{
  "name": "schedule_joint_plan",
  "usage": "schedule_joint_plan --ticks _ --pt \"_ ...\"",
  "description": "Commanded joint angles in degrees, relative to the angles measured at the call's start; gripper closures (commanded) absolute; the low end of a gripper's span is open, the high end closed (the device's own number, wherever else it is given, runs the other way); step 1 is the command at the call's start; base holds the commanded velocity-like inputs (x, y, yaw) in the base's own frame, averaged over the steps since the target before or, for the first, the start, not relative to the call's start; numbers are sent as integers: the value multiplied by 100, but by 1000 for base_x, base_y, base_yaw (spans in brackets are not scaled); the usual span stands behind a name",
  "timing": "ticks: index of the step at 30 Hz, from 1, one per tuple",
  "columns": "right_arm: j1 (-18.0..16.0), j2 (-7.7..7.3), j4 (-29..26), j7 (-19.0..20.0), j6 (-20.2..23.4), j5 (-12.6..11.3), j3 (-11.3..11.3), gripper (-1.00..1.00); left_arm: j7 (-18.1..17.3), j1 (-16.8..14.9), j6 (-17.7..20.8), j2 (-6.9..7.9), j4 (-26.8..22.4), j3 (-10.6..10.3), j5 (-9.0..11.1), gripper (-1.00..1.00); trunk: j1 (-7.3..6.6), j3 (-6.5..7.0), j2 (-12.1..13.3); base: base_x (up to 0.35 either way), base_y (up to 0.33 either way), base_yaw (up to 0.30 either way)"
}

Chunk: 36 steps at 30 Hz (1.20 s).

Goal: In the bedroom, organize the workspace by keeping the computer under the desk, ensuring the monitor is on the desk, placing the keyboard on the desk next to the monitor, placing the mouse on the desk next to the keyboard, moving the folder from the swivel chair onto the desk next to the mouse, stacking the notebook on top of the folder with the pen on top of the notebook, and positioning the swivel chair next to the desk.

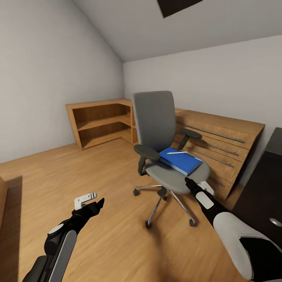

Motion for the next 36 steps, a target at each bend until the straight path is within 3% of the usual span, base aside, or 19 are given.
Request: schedule_joint_plan --ticks 1,13,36 --pt "3 3 93 -9 136 -99 55 -100 43 -4 26 -4 -6 3 61 -100 2 -7 0 176 0 1" --pt "5 1 89 -16 136 -94 55 -100 43 -4 26 -4 -6 2 61 -100 2 -7 0 127 0 0" --pt "7 51 93 -9 128 -52 71 -100 52 -4 26 -4 -6 -4 61 -100 2 -7 0 -259 0 0"
